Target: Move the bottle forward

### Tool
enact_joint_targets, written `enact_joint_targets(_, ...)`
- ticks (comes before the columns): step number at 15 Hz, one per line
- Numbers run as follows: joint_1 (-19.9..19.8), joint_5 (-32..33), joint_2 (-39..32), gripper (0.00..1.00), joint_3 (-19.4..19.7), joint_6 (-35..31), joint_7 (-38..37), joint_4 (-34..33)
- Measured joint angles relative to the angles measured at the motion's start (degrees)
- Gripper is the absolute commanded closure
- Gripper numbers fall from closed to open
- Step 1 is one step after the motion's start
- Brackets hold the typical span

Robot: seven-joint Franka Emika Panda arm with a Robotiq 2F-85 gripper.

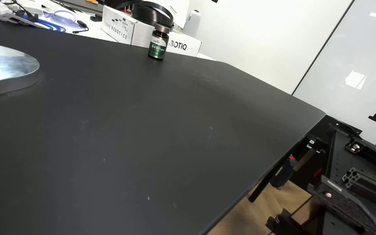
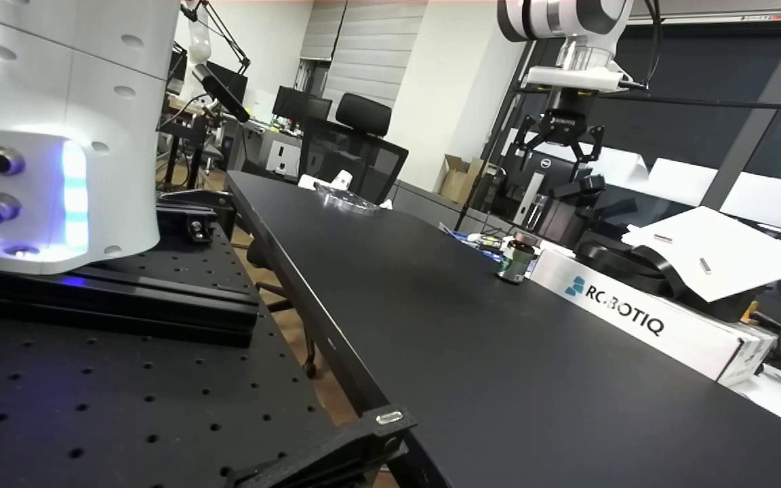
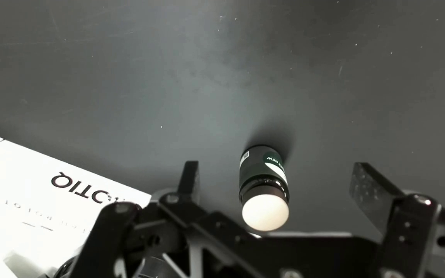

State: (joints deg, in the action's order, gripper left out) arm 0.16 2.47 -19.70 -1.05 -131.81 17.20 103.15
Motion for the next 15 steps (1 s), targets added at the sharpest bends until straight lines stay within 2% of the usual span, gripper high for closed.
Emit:
enact_joint_targets(10, 0.0, 1.48, -0.5, 0.0, 0.02, -1.65, -0.02, -0.4)
enact_joint_targets(15, -0.22, 3.07, -7.92, 0.0, 0.21, -2.97, -0.02, -9.12)
